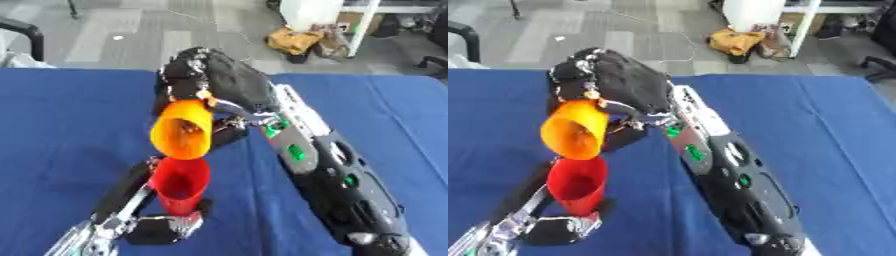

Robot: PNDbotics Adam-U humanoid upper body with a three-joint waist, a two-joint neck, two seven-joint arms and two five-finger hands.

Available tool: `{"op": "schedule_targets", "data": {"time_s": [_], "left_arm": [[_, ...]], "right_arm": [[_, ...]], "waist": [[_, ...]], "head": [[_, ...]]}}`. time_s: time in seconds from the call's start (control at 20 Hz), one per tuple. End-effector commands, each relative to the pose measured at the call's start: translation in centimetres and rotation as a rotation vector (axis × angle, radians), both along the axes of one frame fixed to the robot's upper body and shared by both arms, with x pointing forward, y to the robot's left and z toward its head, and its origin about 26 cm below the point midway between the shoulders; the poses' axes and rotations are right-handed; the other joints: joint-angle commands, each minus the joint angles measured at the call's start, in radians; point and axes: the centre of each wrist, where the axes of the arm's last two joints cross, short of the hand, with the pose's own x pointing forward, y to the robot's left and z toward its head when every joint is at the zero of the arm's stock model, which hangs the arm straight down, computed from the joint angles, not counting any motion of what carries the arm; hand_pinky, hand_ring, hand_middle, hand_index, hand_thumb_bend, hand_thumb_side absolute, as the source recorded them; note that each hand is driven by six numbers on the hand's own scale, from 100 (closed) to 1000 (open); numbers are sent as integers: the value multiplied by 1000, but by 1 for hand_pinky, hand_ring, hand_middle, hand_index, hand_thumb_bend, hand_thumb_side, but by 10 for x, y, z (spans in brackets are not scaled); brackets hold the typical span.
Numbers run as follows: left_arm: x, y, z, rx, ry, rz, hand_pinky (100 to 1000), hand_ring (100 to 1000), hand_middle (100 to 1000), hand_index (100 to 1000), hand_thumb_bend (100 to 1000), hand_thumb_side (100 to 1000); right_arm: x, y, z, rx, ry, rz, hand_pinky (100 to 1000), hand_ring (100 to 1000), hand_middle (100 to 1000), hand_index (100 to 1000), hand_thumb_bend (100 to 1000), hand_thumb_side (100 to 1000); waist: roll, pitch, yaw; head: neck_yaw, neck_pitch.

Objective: Pour the contents of one cup into another cup.

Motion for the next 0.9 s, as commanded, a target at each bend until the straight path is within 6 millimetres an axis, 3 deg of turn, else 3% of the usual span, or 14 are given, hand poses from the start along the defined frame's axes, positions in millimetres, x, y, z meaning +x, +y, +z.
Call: {"op": "schedule_targets", "data": {"time_s": [0.05, 0.9], "left_arm": [[0, 1, 11, -5, -31, -7, 520, 363, 385, 575, 100, 589], [0, 2, 11, -3, -32, -13, 525, 365, 386, 577, 100, 593]], "right_arm": [[-3, -4, 13, 3, -52, -6, 459, 430, 487, 573, 100, 226], [-3, -7, 12, -11, -117, -37, 463, 444, 498, 592, 100, 278]], "waist": [[4, -20, -1], [3, -20, -1]], "head": [[1, -1], [2, 1]]}}
